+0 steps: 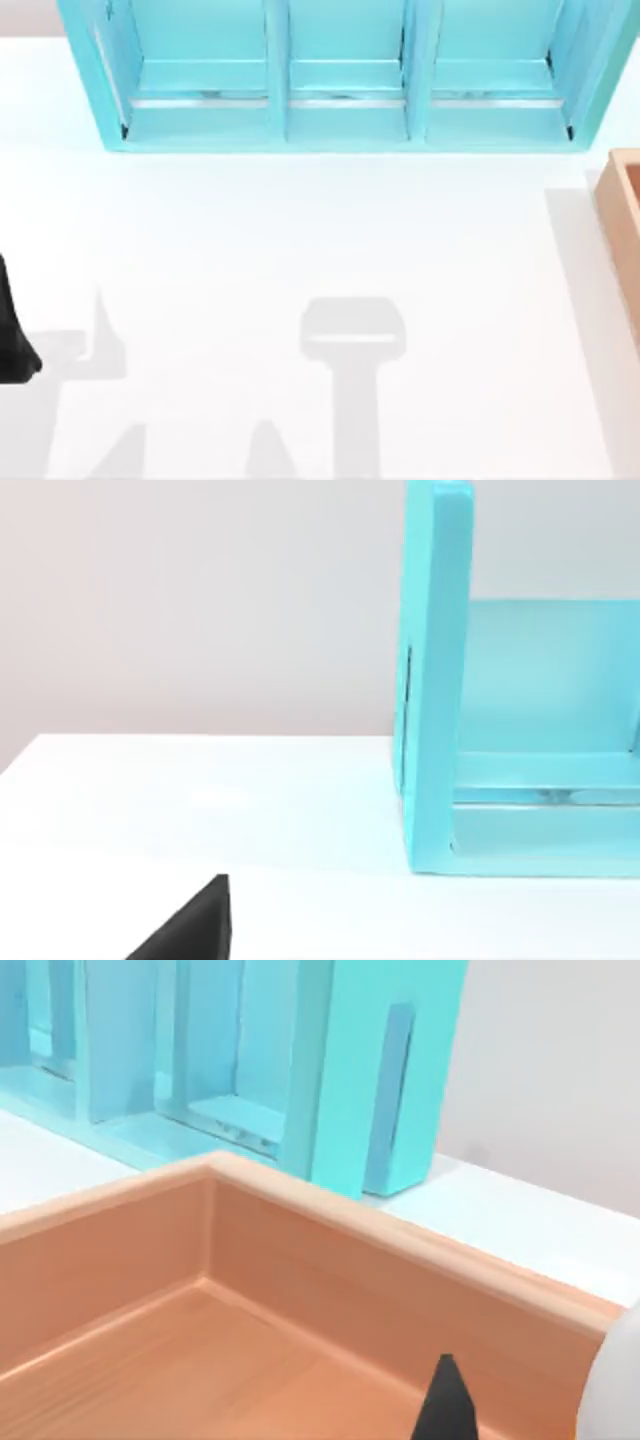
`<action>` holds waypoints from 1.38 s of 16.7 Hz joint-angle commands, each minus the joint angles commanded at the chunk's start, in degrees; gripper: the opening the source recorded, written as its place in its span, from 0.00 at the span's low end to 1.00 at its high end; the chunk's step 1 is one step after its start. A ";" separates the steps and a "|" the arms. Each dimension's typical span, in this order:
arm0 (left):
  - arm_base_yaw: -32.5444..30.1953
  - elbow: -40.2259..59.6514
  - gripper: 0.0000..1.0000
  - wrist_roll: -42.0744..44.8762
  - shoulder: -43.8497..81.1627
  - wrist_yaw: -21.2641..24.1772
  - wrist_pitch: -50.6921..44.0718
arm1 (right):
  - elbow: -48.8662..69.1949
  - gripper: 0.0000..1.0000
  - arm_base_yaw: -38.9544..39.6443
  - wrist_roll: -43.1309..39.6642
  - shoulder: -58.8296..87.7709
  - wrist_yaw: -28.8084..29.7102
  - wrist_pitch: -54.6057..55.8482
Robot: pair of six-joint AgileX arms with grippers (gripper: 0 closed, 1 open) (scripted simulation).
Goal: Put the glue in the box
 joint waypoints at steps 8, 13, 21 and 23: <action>0.00 0.00 1.00 0.00 0.00 0.00 0.00 | 8.71 0.00 -1.42 5.30 1.84 10.17 3.74; 0.00 0.00 1.00 0.00 0.00 0.00 0.00 | 5.00 0.00 1.81 13.42 2.60 11.78 13.91; 0.00 0.00 1.00 0.00 0.00 0.00 0.00 | 0.19 0.00 11.95 15.95 10.67 12.13 26.30; 0.00 0.00 1.00 0.00 0.00 0.00 0.00 | 0.19 0.00 11.95 15.95 10.67 12.13 26.30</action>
